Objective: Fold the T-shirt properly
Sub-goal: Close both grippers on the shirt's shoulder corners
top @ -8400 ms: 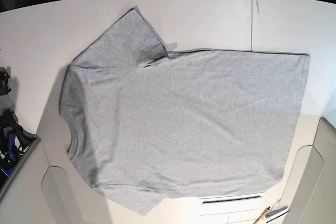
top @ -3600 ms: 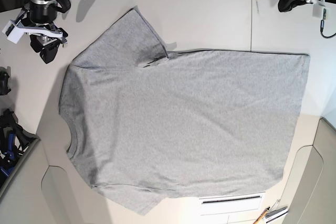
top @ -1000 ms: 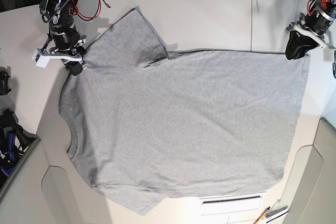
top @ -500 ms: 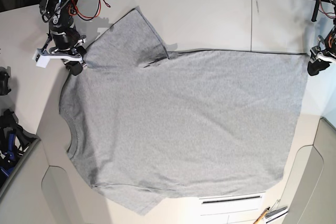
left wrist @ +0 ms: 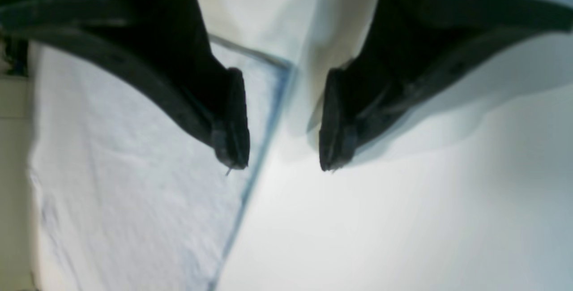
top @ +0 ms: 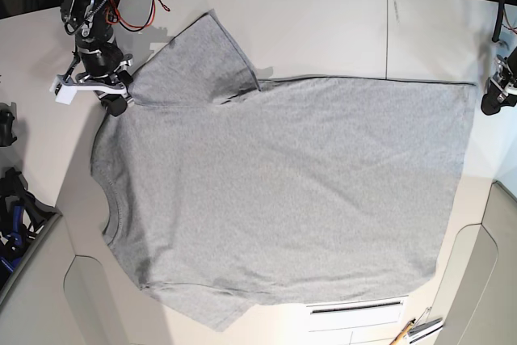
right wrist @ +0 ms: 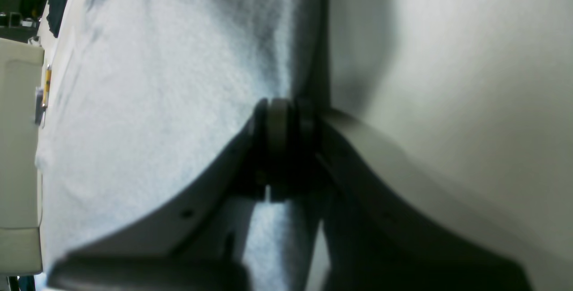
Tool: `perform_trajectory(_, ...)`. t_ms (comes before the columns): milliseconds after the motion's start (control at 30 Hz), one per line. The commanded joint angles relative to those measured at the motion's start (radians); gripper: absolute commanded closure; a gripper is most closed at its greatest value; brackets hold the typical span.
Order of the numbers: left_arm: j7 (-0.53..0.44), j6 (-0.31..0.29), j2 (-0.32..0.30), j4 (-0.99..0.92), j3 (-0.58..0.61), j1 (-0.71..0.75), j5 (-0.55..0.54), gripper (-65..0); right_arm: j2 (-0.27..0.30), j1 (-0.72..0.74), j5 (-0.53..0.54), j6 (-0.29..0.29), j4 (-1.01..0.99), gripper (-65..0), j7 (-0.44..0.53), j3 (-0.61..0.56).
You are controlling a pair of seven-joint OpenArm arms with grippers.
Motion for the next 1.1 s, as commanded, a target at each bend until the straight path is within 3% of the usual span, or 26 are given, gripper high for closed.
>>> perform_trajectory(0, 0.047, 0.003, -0.014, 0.003, 0.002, 0.003, 0.008, -30.2, 0.002, -0.001, -0.016, -0.012, 0.005, 0.0, -0.018, 0.000)
perform_trajectory(300, 0.092, 0.003, -0.003, 0.003, 0.019, 0.006, 0.006, -30.2, 0.002, -0.001, -0.015, -0.012, 0.006, 0.0, -0.019, 0.000)
perform_trajectory(633, 0.110, -0.004, -0.003, 0.004, 0.178, 0.005, -0.019, -30.2, 0.002, -0.001, -0.015, -0.012, 0.006, 0.0, -0.018, 0.000)
perform_trajectory(967, 0.115, -0.031, -0.006, 0.004, 0.156, 0.005, -0.028, -29.9, 0.003, -0.002, -0.015, -0.012, 0.006, 0.0, -0.030, 0.000)
perform_trajectory(1067, 0.141, -0.076, -0.006, 0.004, 0.124, 0.006, -0.049, -25.0, 0.003, -0.004, -0.015, -0.012, 0.006, 0.0, -0.049, 0.000)
